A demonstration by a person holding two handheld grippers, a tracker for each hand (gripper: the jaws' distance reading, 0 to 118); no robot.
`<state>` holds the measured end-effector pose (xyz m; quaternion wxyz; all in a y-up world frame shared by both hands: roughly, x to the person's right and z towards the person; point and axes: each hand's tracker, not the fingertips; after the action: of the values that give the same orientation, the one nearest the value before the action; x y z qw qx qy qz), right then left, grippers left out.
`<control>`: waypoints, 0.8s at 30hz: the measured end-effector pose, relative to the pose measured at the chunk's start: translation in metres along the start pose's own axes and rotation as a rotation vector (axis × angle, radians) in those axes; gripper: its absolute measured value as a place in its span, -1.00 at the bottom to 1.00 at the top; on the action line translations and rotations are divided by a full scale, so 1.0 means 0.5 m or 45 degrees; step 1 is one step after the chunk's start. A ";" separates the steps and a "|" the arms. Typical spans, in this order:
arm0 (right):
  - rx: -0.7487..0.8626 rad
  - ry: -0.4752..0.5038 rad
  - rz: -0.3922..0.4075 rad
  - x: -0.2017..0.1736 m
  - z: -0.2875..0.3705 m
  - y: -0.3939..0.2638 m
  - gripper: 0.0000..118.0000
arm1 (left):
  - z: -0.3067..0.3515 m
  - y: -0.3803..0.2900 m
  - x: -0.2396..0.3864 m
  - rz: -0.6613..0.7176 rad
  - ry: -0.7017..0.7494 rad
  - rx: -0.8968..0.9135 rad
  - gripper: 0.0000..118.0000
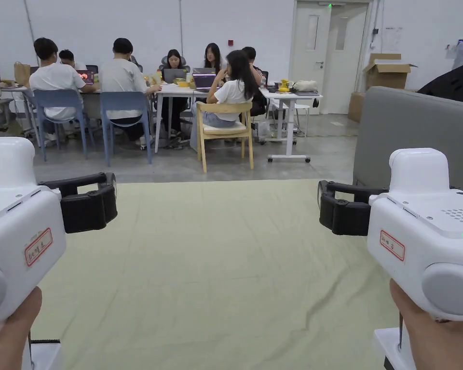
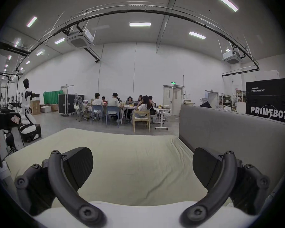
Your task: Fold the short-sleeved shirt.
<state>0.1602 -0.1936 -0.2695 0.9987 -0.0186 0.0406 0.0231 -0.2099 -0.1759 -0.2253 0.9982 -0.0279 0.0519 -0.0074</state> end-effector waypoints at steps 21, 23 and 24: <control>0.000 0.036 -0.036 -0.016 -0.007 -0.010 1.00 | 0.001 -0.024 -0.009 0.008 -0.047 0.029 0.99; -0.011 0.041 -0.024 -0.017 -0.007 -0.010 1.00 | 0.003 -0.027 -0.005 -0.008 -0.028 0.042 0.99; -0.014 0.037 -0.013 -0.018 -0.008 -0.011 1.00 | 0.003 -0.030 -0.002 -0.019 0.006 0.058 0.99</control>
<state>0.1514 -0.1995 -0.2724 0.9980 -0.0245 0.0551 0.0181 -0.2109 -0.1906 -0.2227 0.9984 -0.0055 0.0540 -0.0163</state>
